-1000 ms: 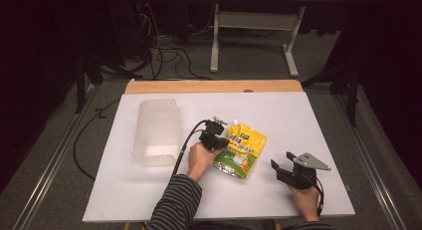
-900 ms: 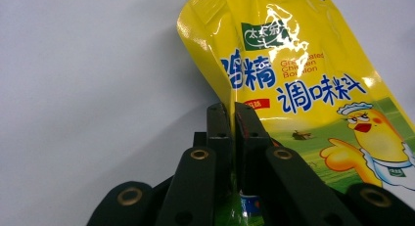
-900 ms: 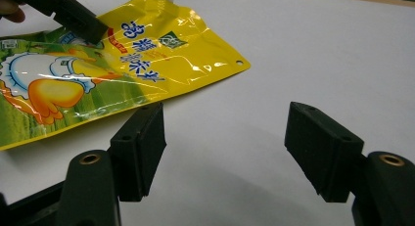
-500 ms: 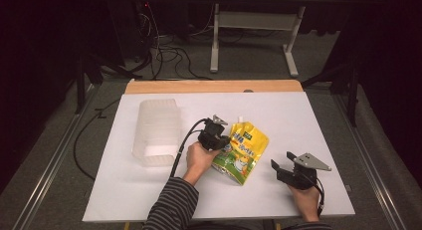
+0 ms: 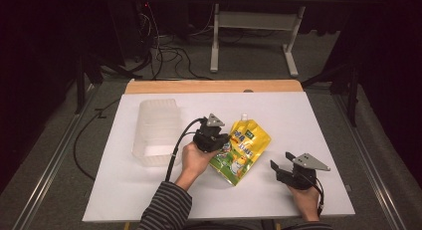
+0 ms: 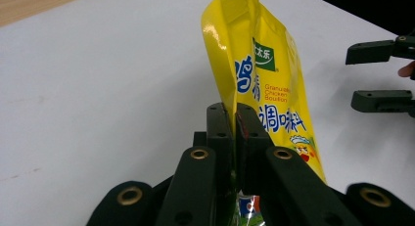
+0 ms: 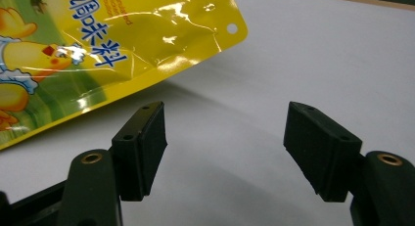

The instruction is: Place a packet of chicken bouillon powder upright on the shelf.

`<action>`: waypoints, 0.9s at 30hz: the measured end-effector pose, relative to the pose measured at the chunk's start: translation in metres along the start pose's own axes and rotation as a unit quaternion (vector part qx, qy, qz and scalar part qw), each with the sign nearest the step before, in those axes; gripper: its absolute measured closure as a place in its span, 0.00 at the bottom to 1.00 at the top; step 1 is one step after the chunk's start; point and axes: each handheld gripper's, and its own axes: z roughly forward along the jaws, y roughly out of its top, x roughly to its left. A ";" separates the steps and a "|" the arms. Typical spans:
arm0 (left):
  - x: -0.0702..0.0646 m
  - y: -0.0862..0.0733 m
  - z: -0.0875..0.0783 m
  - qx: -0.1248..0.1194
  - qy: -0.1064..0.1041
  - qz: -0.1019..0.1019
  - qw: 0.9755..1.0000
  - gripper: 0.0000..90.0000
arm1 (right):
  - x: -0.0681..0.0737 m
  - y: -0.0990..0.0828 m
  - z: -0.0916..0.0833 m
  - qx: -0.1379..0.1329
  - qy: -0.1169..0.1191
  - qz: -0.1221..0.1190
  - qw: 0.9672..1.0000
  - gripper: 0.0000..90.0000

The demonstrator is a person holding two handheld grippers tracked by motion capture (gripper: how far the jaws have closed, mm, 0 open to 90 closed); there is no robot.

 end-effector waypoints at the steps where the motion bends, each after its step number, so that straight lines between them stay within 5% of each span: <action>1: 0.000 0.000 -0.004 -0.005 0.000 0.001 1.000 0.97 | 0.000 0.000 0.000 0.001 0.001 -0.003 1.000 0.36; 23: 0.002 0.002 -0.045 -0.048 0.007 0.013 0.999 1.00 | 0.000 0.000 0.000 0.001 0.001 -0.001 1.000 0.37; 27: 0.002 0.001 -0.052 -0.070 0.003 0.007 0.998 1.00 | 0.001 0.000 0.001 0.007 -0.002 -0.005 1.000 0.37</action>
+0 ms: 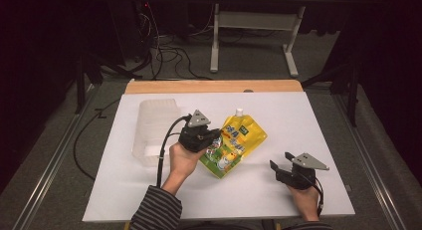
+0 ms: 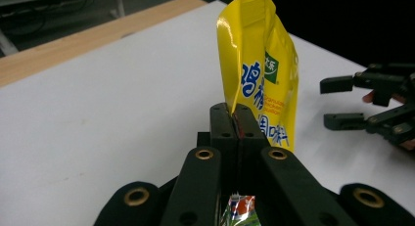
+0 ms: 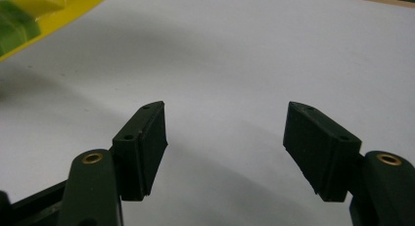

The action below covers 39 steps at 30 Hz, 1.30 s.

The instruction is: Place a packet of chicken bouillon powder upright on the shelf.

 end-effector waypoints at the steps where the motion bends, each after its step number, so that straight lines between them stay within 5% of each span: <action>1: -0.002 0.001 -0.002 -0.004 -0.001 0.004 1.000 1.00 | 0.001 0.000 0.000 0.001 -0.001 -0.003 1.000 0.37; 6: 0.001 0.002 -0.005 -0.014 -0.008 -0.001 1.000 1.00 | 0.000 0.000 0.000 0.001 -0.003 -0.002 1.000 0.37; 18: 0.011 0.006 -0.033 -0.056 0.016 -0.009 0.998 1.00 | 0.001 0.000 0.001 0.005 -0.008 -0.007 1.000 0.37; 23: 0.017 0.002 -0.060 -0.101 0.056 -0.020 0.993 1.00 | 0.003 0.001 0.002 0.007 -0.005 -0.012 1.000 0.37; 30: 0.025 0.002 -0.080 -0.111 0.082 -0.024 0.990 1.00 | 0.001 0.000 0.001 0.004 -0.008 -0.004 1.000 0.37; 35: 0.036 -0.003 -0.100 -0.132 0.116 -0.031 0.984 1.00 | 0.002 0.001 0.002 0.006 -0.008 -0.007 1.000 0.37; 39: 0.043 -0.006 -0.109 -0.133 0.134 -0.036 0.981 1.00 | 0.002 0.000 0.001 0.003 -0.013 -0.005 1.000 0.37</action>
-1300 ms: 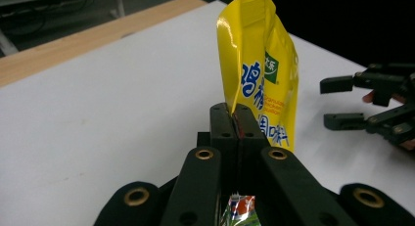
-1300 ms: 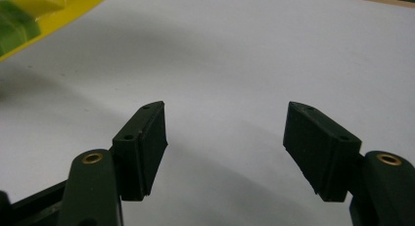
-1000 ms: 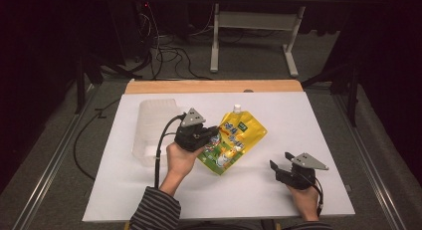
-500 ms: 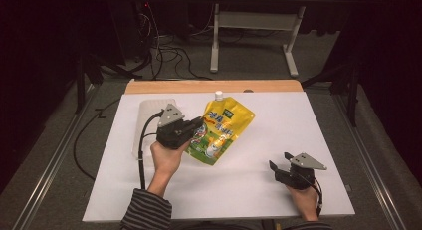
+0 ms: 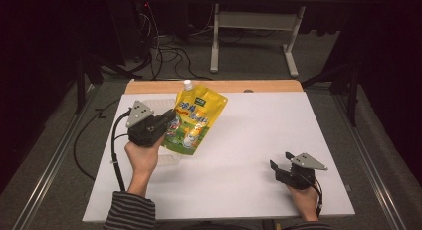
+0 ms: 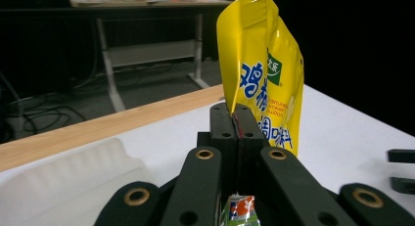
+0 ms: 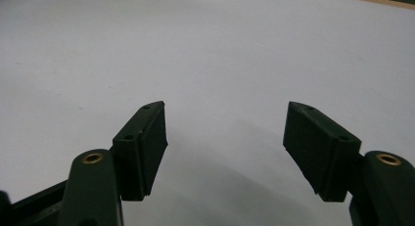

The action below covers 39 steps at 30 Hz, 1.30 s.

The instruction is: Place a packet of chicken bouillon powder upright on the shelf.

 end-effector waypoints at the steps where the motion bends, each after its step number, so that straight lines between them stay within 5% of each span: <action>1: 0.004 -0.001 -0.003 0.000 0.009 0.001 1.000 1.00 | 0.000 0.000 0.000 0.000 0.000 0.000 1.000 0.37; 13: 0.040 -0.010 -0.015 -0.005 0.067 -0.024 0.997 1.00 | 0.000 0.000 0.000 -0.004 -0.001 0.001 1.000 0.37; 24: 0.060 -0.031 -0.011 0.001 0.098 -0.047 0.994 1.00 | 0.000 0.000 -0.001 -0.004 0.000 -0.001 1.000 0.37; 32: 0.060 -0.045 -0.002 0.022 0.107 -0.036 0.993 0.99 | 0.001 0.000 0.000 -0.003 0.001 -0.002 1.000 0.37; 39: 0.053 -0.050 0.003 0.057 0.117 0.004 0.992 0.97 | 0.000 0.000 0.000 0.001 0.001 -0.002 1.000 0.37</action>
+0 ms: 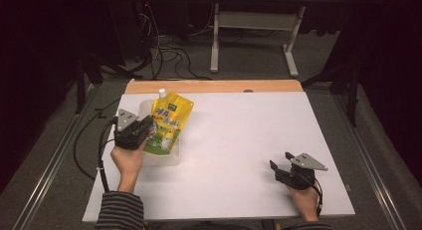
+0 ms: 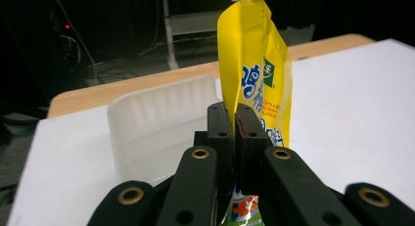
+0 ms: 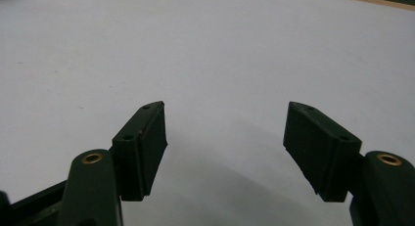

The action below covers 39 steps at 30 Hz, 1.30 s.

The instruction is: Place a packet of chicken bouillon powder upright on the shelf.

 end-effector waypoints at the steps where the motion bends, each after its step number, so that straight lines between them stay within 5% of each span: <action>1: 0.000 0.000 0.000 0.002 -0.002 -0.001 1.000 0.97 | 0.000 0.000 0.000 0.001 0.000 -0.001 1.000 0.37; 13: 0.018 0.007 -0.003 0.068 -0.036 -0.022 0.997 0.90 | 0.000 0.000 0.001 0.004 0.000 0.002 1.000 0.37; 21: 0.021 0.020 0.003 0.131 -0.052 -0.009 0.990 0.86 | -0.001 0.000 0.002 0.007 0.002 0.007 1.000 0.37; 26: 0.024 0.024 0.005 0.163 -0.053 -0.016 0.985 0.93 | -0.001 0.000 0.001 0.007 0.001 0.008 1.000 0.37; 30: 0.021 0.024 0.004 0.160 -0.050 -0.007 0.986 0.94 | -0.001 0.000 0.001 0.006 0.001 0.008 1.000 0.37; 39: 0.012 0.012 -0.002 0.089 -0.041 -0.006 0.995 0.99 | 0.000 0.000 0.001 0.006 0.000 0.006 1.000 0.37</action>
